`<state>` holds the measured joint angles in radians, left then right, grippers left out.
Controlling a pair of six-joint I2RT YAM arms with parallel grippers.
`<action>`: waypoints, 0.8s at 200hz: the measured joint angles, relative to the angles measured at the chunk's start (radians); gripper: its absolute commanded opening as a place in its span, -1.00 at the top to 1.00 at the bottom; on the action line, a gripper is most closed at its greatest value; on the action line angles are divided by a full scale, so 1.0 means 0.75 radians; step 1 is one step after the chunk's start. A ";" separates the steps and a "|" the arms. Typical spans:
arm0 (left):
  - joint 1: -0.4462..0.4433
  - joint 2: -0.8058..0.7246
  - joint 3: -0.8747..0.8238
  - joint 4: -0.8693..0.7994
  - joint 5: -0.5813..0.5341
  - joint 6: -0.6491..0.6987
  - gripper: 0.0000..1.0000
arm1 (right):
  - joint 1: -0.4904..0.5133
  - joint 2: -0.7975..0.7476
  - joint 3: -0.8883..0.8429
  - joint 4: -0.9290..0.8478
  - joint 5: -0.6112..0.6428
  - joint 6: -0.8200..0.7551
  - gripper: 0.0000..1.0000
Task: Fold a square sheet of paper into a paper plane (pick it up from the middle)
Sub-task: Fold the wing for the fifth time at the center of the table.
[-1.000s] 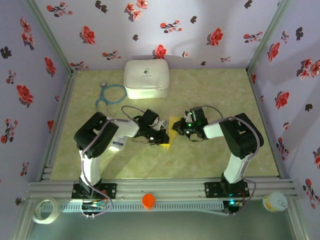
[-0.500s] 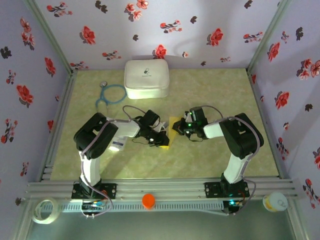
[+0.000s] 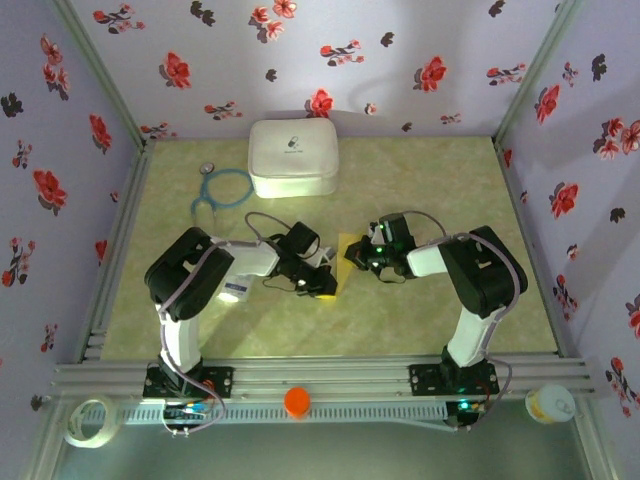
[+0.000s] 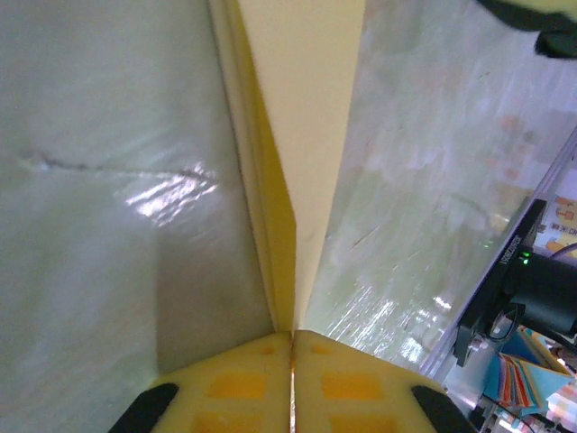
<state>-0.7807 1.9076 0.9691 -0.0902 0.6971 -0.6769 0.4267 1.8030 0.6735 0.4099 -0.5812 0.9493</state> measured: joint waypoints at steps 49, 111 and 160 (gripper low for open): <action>-0.003 -0.026 -0.020 -0.004 0.007 0.006 0.64 | -0.001 0.000 0.000 0.001 0.001 0.001 0.90; -0.005 -0.205 -0.099 -0.014 -0.034 -0.026 0.78 | -0.001 0.000 0.000 0.001 0.001 0.001 0.90; 0.018 -0.231 -0.054 0.121 -0.046 -0.108 0.95 | -0.001 0.000 0.000 0.001 0.001 0.002 0.91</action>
<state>-0.7670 1.7340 0.9287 0.0002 0.6624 -0.7578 0.4263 1.8030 0.6735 0.4107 -0.5804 0.9504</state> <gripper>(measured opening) 0.042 0.065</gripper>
